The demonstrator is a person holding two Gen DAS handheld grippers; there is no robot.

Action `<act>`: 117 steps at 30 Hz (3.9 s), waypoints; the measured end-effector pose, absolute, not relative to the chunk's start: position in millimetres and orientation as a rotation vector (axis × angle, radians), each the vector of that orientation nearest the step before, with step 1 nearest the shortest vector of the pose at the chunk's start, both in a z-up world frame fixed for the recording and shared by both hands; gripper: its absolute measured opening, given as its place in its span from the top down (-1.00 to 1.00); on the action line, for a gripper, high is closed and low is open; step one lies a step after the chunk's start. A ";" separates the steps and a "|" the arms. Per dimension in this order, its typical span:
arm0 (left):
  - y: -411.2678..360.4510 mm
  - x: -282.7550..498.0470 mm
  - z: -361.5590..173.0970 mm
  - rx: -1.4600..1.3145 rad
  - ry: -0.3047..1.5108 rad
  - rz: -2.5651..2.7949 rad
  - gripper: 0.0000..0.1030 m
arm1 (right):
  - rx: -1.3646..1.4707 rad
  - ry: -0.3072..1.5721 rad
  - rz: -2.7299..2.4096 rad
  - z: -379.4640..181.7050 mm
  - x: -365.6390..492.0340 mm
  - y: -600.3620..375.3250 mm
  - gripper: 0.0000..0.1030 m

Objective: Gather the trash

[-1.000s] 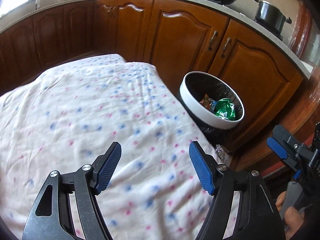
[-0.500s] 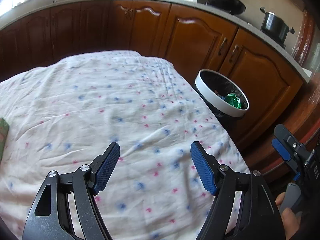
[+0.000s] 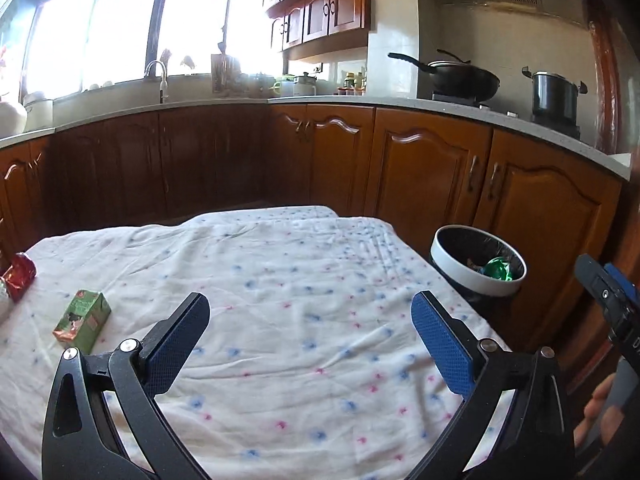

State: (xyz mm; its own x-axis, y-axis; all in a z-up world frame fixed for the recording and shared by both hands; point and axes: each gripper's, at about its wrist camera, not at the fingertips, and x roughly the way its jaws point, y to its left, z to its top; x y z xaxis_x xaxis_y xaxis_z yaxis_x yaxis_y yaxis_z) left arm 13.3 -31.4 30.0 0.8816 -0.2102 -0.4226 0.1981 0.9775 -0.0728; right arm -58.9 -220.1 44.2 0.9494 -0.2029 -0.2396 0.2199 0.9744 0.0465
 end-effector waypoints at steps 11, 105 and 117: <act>-32.7 6.9 14.7 0.021 0.435 -0.176 -1.00 | 0.073 0.258 -0.187 28.7 -55.6 -208.9 -1.00; -23.1 0.8 12.9 0.030 0.423 -0.150 -1.00 | 0.138 0.276 -0.148 22.8 -56.0 -209.3 -1.00; -21.4 10.0 9.2 0.029 0.445 -0.158 -1.00 | 0.159 0.308 -0.146 20.7 -49.4 -215.3 -1.00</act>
